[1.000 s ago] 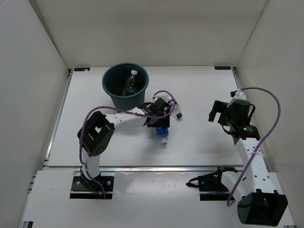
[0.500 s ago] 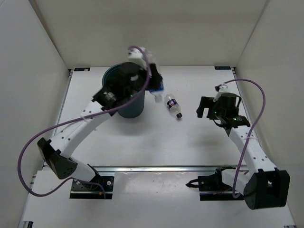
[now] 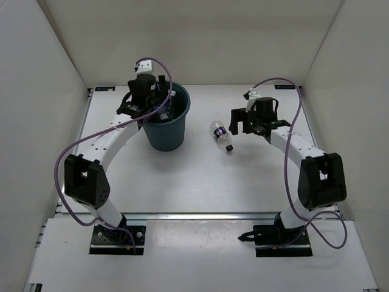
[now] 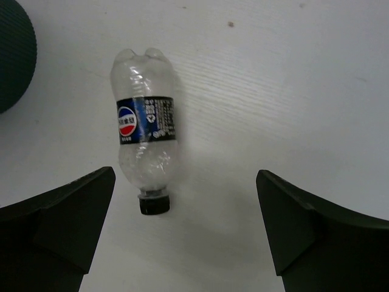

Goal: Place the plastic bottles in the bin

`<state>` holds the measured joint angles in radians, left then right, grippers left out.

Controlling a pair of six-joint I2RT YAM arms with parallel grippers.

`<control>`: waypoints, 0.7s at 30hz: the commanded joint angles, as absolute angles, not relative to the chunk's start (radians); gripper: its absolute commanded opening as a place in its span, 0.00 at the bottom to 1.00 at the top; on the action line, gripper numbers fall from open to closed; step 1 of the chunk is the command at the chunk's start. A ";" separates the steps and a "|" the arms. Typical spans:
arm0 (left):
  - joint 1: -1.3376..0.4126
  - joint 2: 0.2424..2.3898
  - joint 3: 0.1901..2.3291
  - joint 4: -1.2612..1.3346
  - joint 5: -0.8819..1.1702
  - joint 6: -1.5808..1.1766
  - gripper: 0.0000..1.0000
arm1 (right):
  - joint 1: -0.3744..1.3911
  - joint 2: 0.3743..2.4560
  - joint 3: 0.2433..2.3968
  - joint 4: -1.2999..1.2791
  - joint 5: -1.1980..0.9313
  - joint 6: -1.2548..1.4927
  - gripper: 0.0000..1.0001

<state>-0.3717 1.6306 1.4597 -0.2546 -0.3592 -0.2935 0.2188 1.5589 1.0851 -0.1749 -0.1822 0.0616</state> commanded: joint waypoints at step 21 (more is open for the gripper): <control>-0.160 0.852 0.853 -0.658 -0.333 -0.606 0.99 | 0.390 2.012 1.410 -0.182 -0.083 -0.008 0.75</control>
